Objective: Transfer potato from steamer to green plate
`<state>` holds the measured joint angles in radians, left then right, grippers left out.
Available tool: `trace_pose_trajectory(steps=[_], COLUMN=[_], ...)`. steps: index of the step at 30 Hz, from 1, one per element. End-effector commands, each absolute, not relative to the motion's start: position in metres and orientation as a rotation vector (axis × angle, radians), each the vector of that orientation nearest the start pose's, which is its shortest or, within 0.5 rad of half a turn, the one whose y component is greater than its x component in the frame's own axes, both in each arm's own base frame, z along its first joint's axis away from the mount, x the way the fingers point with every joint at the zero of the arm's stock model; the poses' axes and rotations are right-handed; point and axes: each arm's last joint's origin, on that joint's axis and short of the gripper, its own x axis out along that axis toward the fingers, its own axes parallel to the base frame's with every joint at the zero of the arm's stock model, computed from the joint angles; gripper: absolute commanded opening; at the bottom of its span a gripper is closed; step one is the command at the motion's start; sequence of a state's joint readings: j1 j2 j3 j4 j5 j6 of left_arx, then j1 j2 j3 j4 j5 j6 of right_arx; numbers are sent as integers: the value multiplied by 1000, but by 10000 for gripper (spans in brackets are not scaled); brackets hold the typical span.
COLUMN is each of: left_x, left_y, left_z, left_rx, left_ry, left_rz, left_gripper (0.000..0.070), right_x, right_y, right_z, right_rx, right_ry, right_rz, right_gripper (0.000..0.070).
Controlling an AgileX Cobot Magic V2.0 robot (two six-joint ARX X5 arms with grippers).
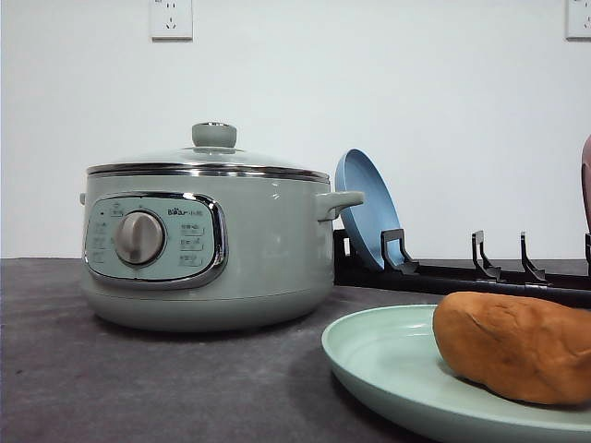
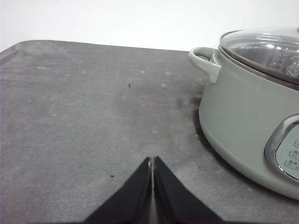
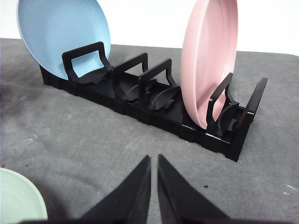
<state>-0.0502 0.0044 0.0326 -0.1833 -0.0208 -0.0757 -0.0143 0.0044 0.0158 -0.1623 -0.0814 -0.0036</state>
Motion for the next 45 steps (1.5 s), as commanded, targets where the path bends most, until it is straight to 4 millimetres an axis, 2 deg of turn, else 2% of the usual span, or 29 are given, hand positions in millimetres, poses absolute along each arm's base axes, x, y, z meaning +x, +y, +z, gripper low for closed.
trace_pose_trajectory(steps=[1,45], left_x=[96,96], left_y=[-4,-4], left_z=[149,149], left_rx=[-60,-60], left_ry=[180,180], left_rz=[-25,-25], left_gripper=[0,0], right_x=[96,96], right_y=[1,1], right_z=[152,152], right_rx=[-5,-5], right_ry=[147,147], right_rz=[62,62], right_gripper=[12,13])
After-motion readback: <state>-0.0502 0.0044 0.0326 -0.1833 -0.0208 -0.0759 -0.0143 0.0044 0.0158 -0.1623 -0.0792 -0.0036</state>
